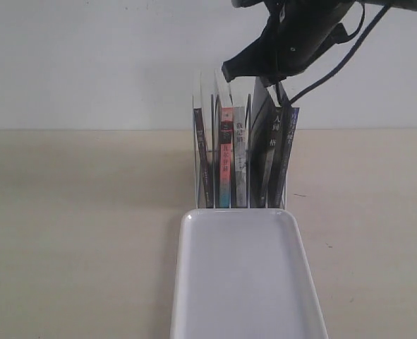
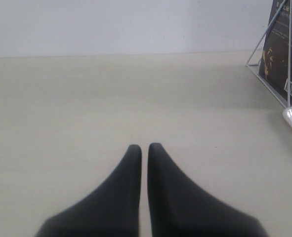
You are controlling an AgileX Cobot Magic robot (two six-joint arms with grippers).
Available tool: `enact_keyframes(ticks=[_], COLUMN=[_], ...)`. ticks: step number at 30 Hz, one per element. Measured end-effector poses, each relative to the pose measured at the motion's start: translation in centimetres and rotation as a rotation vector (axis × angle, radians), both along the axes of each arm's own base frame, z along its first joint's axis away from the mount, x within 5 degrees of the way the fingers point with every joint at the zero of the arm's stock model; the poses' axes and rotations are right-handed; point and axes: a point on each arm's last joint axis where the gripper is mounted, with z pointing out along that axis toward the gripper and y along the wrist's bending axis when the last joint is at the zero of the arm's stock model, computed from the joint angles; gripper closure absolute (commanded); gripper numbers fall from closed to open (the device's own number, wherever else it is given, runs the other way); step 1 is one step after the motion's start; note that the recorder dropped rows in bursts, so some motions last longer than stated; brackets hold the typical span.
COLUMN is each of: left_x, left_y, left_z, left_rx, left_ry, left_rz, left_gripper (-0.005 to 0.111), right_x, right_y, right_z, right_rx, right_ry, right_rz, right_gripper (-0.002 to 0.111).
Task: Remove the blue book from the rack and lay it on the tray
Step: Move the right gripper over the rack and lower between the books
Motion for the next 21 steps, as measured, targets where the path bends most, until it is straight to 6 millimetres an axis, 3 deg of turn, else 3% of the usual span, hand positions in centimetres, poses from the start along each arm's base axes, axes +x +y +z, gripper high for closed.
enact_keyframes(ticks=[1, 2, 11, 21], left_x=[0.0, 0.0, 0.0, 0.0], left_y=[0.0, 0.0, 0.0, 0.0], left_z=[0.0, 0.0, 0.0, 0.0], left_rx=[0.000, 0.000, 0.000, 0.000], left_ry=[0.000, 0.000, 0.000, 0.000], left_rz=[0.000, 0.000, 0.000, 0.000], left_gripper=[0.103, 0.103, 0.103, 0.103], right_x=[0.1, 0.3, 0.5, 1.6], right_y=[0.0, 0.1, 0.3, 0.7], right_z=[-0.3, -0.6, -0.3, -2.9], right_rx=[-0.009, -0.003, 0.035, 0.010], right_ry=[0.003, 0.003, -0.028, 0.011], right_rz=[0.000, -0.007, -0.022, -0.042], right_gripper=[0.063, 0.061, 0.064, 0.064])
